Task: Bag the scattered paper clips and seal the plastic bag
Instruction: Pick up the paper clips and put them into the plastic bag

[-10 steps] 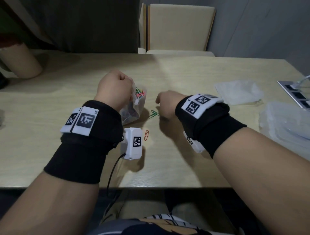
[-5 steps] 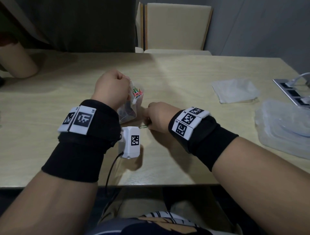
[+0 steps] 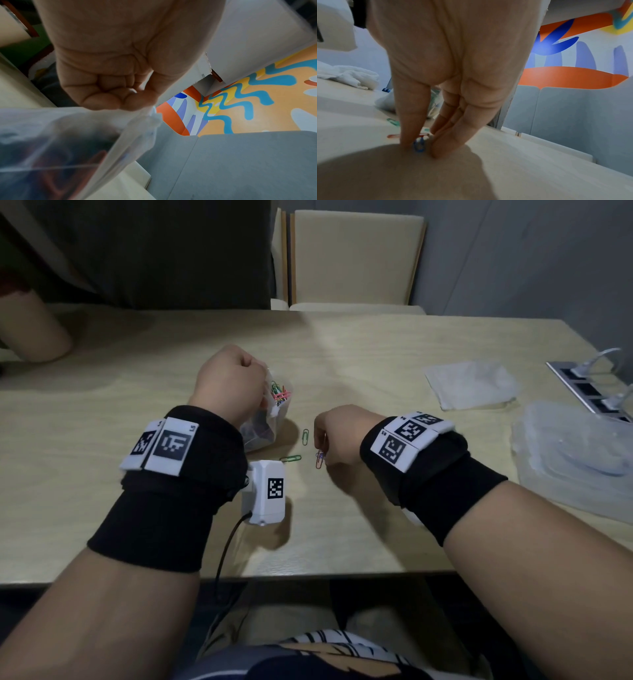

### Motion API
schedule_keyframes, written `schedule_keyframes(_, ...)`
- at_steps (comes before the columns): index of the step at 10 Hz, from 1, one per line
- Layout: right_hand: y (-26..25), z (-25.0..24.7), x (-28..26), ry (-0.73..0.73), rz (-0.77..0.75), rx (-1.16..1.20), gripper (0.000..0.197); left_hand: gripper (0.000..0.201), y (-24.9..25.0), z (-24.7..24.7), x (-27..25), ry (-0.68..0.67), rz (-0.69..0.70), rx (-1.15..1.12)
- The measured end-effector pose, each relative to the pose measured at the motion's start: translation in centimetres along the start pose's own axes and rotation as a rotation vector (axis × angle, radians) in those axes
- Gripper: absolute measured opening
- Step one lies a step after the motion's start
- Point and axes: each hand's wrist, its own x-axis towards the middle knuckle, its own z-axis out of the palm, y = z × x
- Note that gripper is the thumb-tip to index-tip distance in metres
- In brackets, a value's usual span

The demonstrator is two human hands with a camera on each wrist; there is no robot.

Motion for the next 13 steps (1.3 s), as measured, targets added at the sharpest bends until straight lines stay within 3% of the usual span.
schedule_keyframes(1,0.4,-0.3,0.0,-0.053,0.095,-0.028,0.030,0.019,0.0,-0.1,-0.1,0.006,0.002,-0.001)
schedule_keyframes(2,0.0,0.0,0.5,-0.042,0.195,0.009,0.051,0.020,0.1,0.0,-0.2,0.011,0.008,-0.004)
schedule_keyframes(4,1.3,5.5,9.3,0.019,0.224,-0.001,0.032,0.016,0.3,-0.1,-0.2,-0.001,-0.005,-0.004)
schedule_keyframes(5,0.0,3.2,5.4,0.022,0.172,-0.048,0.026,0.015,0.3,-0.3,-0.2,-0.005,-0.003,-0.004)
schedule_keyframes(6,-1.5,0.4,0.7,0.037,0.205,0.141,0.019,0.016,0.1,-0.4,0.0,0.007,-0.004,0.003)
schedule_keyframes(7,-1.2,1.2,0.8,0.049,0.194,0.167,0.019,0.018,0.0,-0.5,0.2,0.004,0.005,-0.001)
schedule_keyframes(8,0.8,4.0,7.3,-0.032,0.251,0.087,0.041,0.021,-0.1,-0.5,0.4,0.007,0.007,0.003)
schedule_keyframes(9,1.0,2.9,8.5,0.003,0.340,0.198,0.043,0.021,-0.3,-0.4,0.7,0.010,0.020,0.006)
schedule_keyframes(10,-0.3,0.3,4.6,0.055,0.321,0.458,0.016,0.019,-0.5,-0.4,0.7,0.008,0.017,0.005)
schedule_keyframes(11,-0.1,1.6,6.0,0.068,0.345,0.416,0.029,0.019,-0.6,-0.4,0.8,0.006,0.020,-0.009)
schedule_keyframes(12,0.6,4.8,12.8,0.059,0.342,0.237,0.063,0.020,-0.8,-0.4,1.0,0.003,0.022,-0.010)
schedule_keyframes(13,-1.3,2.1,8.1,0.097,0.350,0.200,0.040,0.021,-0.9,-0.4,1.0,0.005,0.030,-0.008)
